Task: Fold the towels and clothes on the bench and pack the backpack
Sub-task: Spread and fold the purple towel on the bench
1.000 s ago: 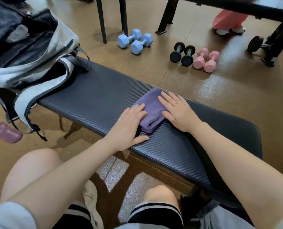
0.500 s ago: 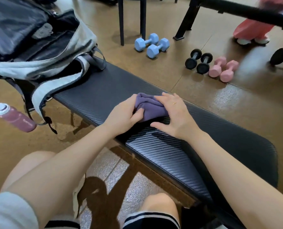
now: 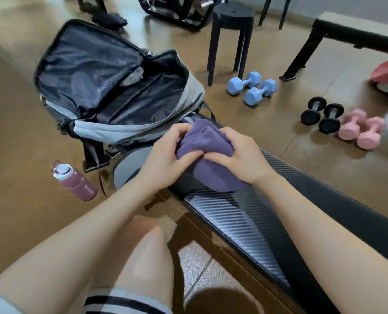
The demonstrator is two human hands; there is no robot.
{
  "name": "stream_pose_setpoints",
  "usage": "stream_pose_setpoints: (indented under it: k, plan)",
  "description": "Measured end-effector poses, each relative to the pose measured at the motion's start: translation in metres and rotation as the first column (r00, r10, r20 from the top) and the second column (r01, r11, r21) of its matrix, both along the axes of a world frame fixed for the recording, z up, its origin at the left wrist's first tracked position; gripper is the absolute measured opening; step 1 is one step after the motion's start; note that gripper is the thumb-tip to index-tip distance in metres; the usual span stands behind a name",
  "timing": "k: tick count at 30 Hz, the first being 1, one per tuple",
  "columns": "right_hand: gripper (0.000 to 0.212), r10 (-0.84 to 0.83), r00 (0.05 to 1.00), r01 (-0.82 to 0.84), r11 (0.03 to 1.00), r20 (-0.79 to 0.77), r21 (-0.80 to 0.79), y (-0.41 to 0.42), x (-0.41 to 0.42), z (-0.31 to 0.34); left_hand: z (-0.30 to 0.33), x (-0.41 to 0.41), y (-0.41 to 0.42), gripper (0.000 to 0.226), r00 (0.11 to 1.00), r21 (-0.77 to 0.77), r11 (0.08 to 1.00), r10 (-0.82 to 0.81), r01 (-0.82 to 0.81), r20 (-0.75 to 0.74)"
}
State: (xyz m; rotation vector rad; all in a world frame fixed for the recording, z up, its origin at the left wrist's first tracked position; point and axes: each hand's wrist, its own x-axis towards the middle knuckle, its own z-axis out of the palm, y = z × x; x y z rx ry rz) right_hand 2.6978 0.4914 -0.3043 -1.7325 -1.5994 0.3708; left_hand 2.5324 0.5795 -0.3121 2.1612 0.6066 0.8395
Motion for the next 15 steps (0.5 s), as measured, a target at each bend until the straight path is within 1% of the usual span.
stream_pose_setpoints:
  k: [2,4,5,8,9,10,11,12,13,14,15]
  plan:
    - [0.033,0.044,0.996,-0.046,0.999,-0.080,-0.019,0.037,-0.011,0.013,0.009,-0.008,0.035,0.031,0.999,0.011,0.998,0.054,-0.054,0.006]
    - [0.038,0.073,0.990,-0.078,0.996,-0.124,-0.035,0.076,-0.019,0.027,0.015,-0.014,0.074,0.031,0.996,0.011,0.996,0.083,-0.083,0.020]
    - [0.037,0.079,0.987,-0.086,0.995,-0.137,-0.047,0.097,-0.022,0.033,0.017,-0.017,0.094,0.032,0.996,0.014,0.996,0.086,-0.087,0.025]
    - [0.025,0.040,0.984,-0.056,0.994,-0.172,-0.090,0.159,-0.027,0.039,0.017,-0.028,0.157,0.043,0.993,0.036,0.993,0.110,-0.112,0.051]
    - [0.019,0.014,0.979,-0.033,0.995,-0.201,-0.092,0.177,-0.029,0.039,0.016,-0.032,0.179,0.047,0.990,0.064,0.988,0.138,-0.139,0.024]
    - [0.013,-0.013,0.970,-0.011,0.995,-0.244,-0.095,0.195,-0.031,0.039,0.012,-0.038,0.201,0.048,0.981,0.099,0.978,0.189,-0.185,-0.033]
    - [0.013,-0.037,0.952,0.004,0.994,-0.303,-0.110,0.211,-0.033,0.038,0.006,-0.045,0.224,0.044,0.959,0.152,0.958,0.261,-0.243,-0.114]
    - [0.019,-0.065,0.927,0.013,0.990,-0.370,-0.141,0.227,-0.035,0.037,-0.001,-0.051,0.244,0.037,0.915,0.240,0.920,0.358,-0.310,-0.187]
    - [0.024,-0.101,0.899,0.019,0.981,-0.427,-0.191,0.242,-0.035,0.035,-0.007,-0.058,0.261,0.033,0.856,0.362,0.859,0.461,-0.363,-0.235]
    - [0.028,-0.143,0.875,0.027,0.968,-0.463,-0.250,0.256,-0.035,0.033,-0.011,-0.063,0.273,0.033,0.792,0.470,0.794,0.547,-0.386,-0.272]
    - [0.031,-0.185,0.854,0.031,0.951,-0.486,-0.308,0.269,-0.035,0.031,-0.014,-0.067,0.283,0.038,0.730,0.529,0.759,0.597,-0.380,-0.332]
